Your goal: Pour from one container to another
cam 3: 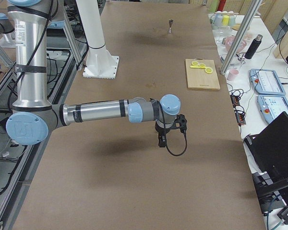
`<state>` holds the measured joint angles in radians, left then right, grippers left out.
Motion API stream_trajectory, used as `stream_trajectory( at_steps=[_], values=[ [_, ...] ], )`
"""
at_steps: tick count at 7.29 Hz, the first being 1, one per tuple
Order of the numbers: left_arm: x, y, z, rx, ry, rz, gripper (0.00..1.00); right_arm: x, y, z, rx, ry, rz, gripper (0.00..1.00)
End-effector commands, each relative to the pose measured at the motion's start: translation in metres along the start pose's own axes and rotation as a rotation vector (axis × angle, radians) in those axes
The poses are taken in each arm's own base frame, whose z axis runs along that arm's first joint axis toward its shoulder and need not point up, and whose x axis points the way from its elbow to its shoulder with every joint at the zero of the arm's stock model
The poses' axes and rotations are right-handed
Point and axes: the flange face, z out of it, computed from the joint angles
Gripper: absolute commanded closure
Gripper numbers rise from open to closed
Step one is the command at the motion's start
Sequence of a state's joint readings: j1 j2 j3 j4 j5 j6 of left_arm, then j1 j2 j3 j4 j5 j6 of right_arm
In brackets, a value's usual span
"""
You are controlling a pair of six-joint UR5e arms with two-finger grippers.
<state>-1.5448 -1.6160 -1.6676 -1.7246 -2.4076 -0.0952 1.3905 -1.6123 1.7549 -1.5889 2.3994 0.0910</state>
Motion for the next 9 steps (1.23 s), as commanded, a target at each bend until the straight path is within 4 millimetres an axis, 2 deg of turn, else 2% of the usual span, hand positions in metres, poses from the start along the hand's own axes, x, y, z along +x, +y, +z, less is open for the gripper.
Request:
stream_trajectory(
  at_steps=[1, 2, 4, 6, 7, 8, 9],
  values=[
    [0.017, -0.007, -0.012, 0.073, -0.003, 0.035, 0.03, -0.003, 0.000, -0.001, 0.004, 0.001, -0.004, 0.00],
    [0.030, -0.008, -0.018, 0.127, -0.046, 0.055, 0.03, -0.003, 0.000, -0.002, 0.005, 0.000, -0.003, 0.00],
    [0.072, 0.009, -0.011, 0.216, -0.085, 0.025, 0.03, -0.001, 0.000, -0.003, 0.006, 0.002, 0.001, 0.00],
    [0.128, 0.025, 0.022, 0.353, -0.121, -0.033, 0.03, -0.003, 0.000, -0.002, 0.006, 0.003, 0.002, 0.00],
    [0.154, 0.030, 0.037, 0.401, -0.141, -0.065, 0.03, -0.026, -0.014, 0.006, -0.004, 0.035, -0.046, 0.00],
    [0.172, 0.031, 0.045, 0.474, -0.167, -0.076, 0.03, -0.054, -0.034, 0.007, 0.006, 0.062, -0.108, 0.00],
    [0.187, 0.031, 0.050, 0.541, -0.201, -0.091, 0.03, -0.082, -0.044, 0.023, -0.011, 0.091, -0.146, 0.00]
  ],
)
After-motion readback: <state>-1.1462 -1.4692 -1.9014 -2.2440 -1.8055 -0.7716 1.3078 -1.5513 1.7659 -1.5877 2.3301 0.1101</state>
